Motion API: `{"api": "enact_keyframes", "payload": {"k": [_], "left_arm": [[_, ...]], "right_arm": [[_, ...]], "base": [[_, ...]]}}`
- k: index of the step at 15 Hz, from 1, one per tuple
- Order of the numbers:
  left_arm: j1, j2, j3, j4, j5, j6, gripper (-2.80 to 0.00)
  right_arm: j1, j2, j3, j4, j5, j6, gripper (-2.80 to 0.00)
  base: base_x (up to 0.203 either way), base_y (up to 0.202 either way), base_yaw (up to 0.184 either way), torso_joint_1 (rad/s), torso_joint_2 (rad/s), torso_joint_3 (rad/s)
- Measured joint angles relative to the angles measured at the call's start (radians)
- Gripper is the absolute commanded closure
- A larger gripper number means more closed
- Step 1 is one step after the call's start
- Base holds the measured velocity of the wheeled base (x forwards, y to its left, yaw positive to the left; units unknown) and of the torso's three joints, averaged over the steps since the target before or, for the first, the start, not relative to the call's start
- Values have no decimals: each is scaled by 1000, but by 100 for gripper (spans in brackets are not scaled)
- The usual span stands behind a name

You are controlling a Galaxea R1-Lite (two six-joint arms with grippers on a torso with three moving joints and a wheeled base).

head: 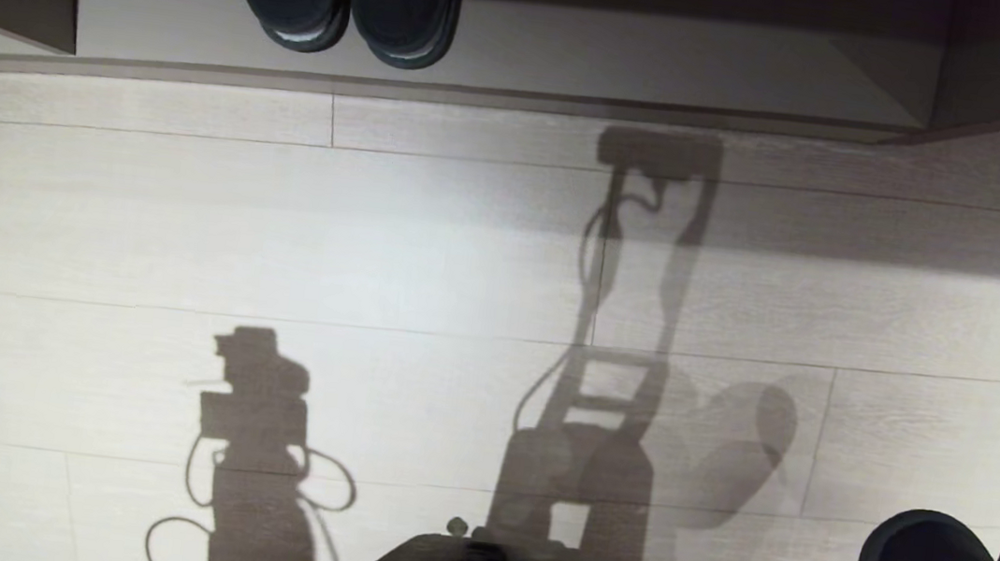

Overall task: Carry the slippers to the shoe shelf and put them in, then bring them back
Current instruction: Place the slippers on the floor

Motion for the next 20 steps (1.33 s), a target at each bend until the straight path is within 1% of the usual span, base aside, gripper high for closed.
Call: {"api": "enact_keyframes", "payload": {"k": [20], "left_arm": [[0,0,0,0,0,-1,0]], "right_arm": [[0,-2,0,1,1,-1,0]], "base": [[0,0,0,2,3,203]]}}
